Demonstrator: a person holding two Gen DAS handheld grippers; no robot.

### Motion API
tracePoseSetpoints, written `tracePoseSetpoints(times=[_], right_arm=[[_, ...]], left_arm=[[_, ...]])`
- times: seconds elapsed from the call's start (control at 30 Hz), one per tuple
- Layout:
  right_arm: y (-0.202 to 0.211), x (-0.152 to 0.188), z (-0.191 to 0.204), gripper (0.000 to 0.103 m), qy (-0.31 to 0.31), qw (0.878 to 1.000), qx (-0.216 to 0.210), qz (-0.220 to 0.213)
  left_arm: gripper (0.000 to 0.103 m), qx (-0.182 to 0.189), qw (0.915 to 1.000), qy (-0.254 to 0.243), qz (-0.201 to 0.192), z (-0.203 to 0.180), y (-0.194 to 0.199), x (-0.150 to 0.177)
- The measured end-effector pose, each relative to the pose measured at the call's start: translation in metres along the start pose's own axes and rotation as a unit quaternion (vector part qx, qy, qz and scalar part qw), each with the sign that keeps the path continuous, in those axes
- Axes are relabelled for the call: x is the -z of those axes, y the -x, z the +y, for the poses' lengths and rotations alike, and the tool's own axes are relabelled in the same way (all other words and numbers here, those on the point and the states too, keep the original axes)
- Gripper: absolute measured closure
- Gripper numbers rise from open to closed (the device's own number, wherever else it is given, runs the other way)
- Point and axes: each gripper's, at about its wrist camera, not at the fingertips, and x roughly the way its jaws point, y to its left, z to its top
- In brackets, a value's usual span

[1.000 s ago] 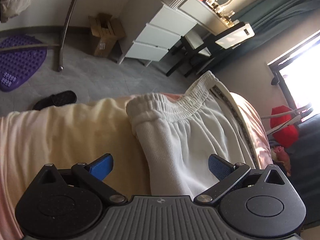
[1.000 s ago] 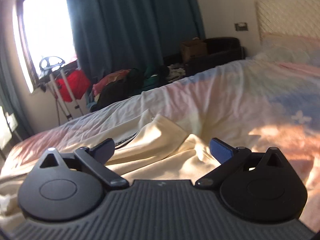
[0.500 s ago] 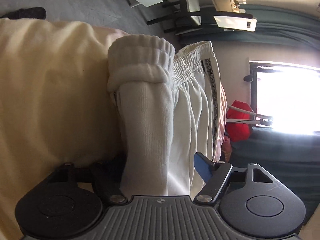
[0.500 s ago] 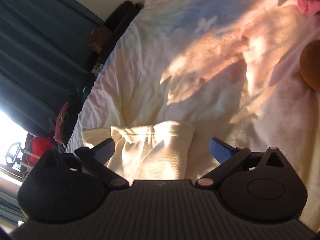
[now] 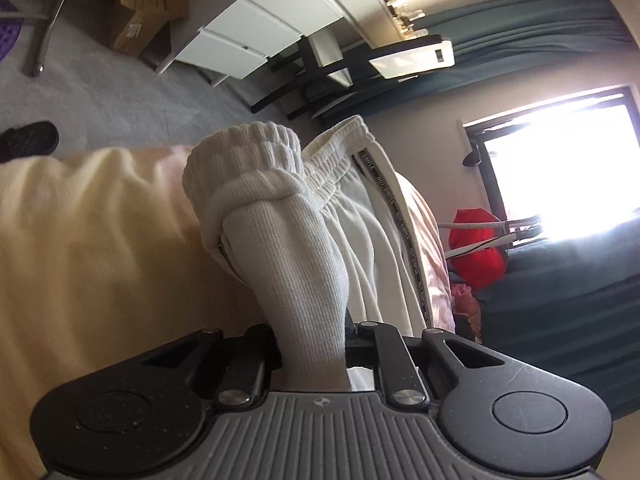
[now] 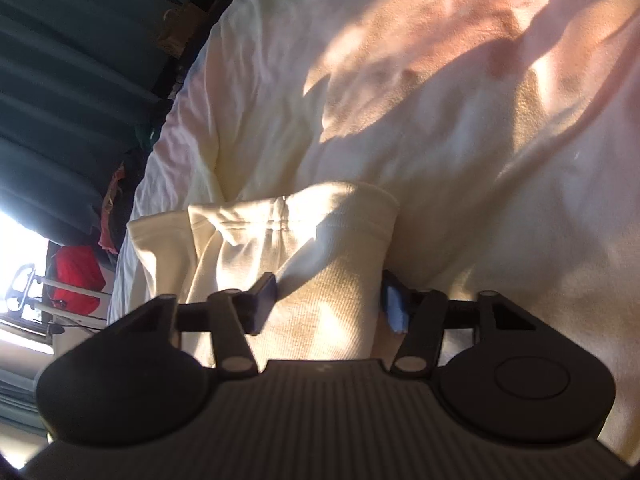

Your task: Fold clothes

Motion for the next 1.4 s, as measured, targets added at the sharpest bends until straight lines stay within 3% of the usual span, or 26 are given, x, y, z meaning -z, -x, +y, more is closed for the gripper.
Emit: tracePoseSetpoints(times=[0.07,0.2,0.3,0.57,0.8,0.97,1.1,1.2,1.33,1.4], right_arm=[[0.005,-0.001,0.000,0.096,-0.001,1.000,0.001,-0.013],[0.035,-0.006,-0.001,0.097,-0.016,0.997,-0.040,-0.066],[0.062,-0.008,0.006,0.097,-0.002,0.993,-0.063,-0.102],[0.058,-0.021,0.071,0.097,0.064,0.989,-0.085,-0.106],[-0.004,-0.039,0.212,0.097,0.142,0.978,-0.087,-0.129],[-0.100,-0.034,0.290,0.097,0.196,0.969,-0.023,-0.148],[-0.178,-0.027,0.307,0.097,0.203,0.970,0.019,-0.134],[-0.222,-0.018,0.306,0.097,0.224,0.967,0.055,-0.112],[-0.213,-0.012,0.295,0.093,0.225,0.968,0.031,-0.103],[-0.206,-0.010,0.289,0.090,0.225,0.969,0.017,-0.099]], left_arm=[[0.091,0.017,0.9995,-0.009,-0.027,-0.006,0.014,0.002],[0.093,0.059,0.9943,-0.015,-0.088,-0.017,0.042,0.005],[0.094,0.064,0.9906,-0.006,-0.121,-0.025,0.051,0.001],[0.094,0.045,0.9900,-0.071,-0.113,-0.082,0.017,-0.032],[0.094,0.022,0.9831,-0.140,-0.116,-0.185,-0.081,-0.073],[0.093,-0.019,0.9879,-0.123,-0.092,-0.234,-0.196,-0.104],[0.093,-0.094,0.9799,-0.166,-0.061,-0.252,-0.283,-0.104],[0.092,-0.135,0.9739,-0.179,-0.034,-0.243,-0.327,-0.107],[0.089,-0.149,0.9705,-0.190,-0.010,-0.230,-0.347,-0.109],[0.081,-0.149,0.9691,-0.196,-0.002,-0.225,-0.349,-0.108]])
